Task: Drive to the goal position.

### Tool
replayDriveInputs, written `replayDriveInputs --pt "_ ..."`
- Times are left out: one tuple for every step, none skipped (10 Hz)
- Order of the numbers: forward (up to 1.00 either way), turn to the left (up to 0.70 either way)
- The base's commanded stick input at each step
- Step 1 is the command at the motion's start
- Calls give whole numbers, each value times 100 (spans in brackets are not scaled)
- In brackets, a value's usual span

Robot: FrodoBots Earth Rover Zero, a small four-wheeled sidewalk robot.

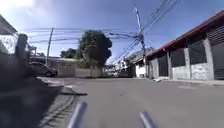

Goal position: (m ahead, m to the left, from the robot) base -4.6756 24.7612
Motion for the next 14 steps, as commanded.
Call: replayDriveInputs --pt "100 0" --pt "100 0" --pt "97 31" --pt "93 29" --pt "93 19" --pt "93 0" --pt "93 0" --pt "93 0" --pt "93 0" --pt "93 0" --pt "93 0" --pt "93 0" --pt "93 0" --pt "93 1"
